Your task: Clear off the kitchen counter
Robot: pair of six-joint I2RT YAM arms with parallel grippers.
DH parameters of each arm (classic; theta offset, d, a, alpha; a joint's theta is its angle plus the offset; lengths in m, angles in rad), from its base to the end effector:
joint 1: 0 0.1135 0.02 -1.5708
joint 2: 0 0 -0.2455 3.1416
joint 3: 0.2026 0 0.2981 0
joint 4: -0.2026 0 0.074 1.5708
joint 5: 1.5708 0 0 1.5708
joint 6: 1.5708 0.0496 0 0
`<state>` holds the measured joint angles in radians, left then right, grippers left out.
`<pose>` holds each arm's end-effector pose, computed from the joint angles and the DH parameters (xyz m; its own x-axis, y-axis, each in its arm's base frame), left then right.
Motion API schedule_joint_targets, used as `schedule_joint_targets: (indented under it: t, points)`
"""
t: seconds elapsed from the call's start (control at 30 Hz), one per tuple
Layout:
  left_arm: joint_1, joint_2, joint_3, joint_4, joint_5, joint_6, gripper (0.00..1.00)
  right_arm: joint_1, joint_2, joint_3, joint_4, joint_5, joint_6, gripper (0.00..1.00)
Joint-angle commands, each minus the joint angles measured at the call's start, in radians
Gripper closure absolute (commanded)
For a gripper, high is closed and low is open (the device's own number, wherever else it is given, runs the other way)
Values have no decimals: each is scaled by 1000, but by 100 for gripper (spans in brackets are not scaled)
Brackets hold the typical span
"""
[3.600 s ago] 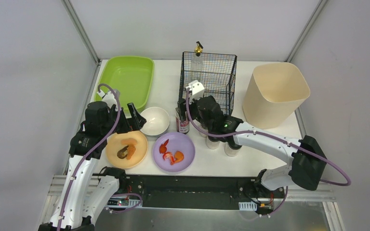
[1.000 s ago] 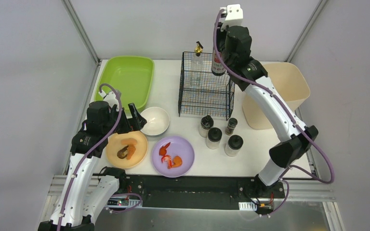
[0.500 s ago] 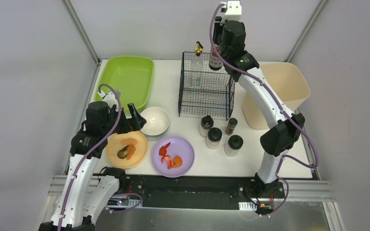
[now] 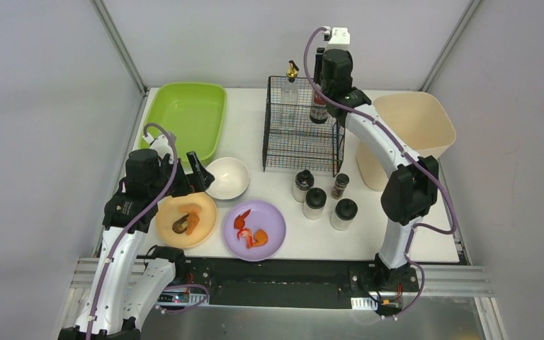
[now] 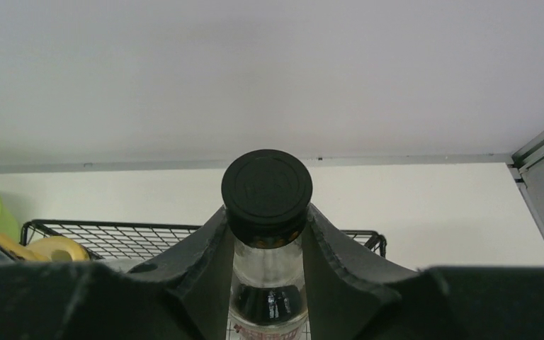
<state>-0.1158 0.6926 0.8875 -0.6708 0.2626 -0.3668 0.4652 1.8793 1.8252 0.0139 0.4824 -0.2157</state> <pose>0.2114 -0.0375 0.3298 -0.5470 -0.2850 -0.7871 0.1549 0.8895 -0.4298 0.4636 0.2070 0.3868 -0.0387 -0.2316 -0.9720 0.0088 0.9727 -0.2321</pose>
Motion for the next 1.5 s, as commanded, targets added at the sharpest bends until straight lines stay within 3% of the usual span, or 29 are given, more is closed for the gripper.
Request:
schedule_joint_targets:
  t: [0.0,0.47,0.7,0.87,1.07,1.3,1.47]
  points:
    - [12,-2,0,22,23,7,0,0,-42,-44,198,-8,59,100]
    - [17,-4,1,21,23,6,0,2,-103,-268,274,-26,119,100]
    - [18,-5,0,21,21,8,0,9,-153,-316,275,-38,127,52]
    - [18,-8,0,22,19,8,0,34,-223,-319,264,-14,85,31]
    - [18,-12,-1,22,20,11,0,68,-350,-354,204,-6,53,25]
    - [17,-20,-1,22,13,11,0,98,-516,-406,-5,-97,156,24]
    - [19,-32,-2,22,-6,11,0,110,-555,-359,-260,-184,232,23]
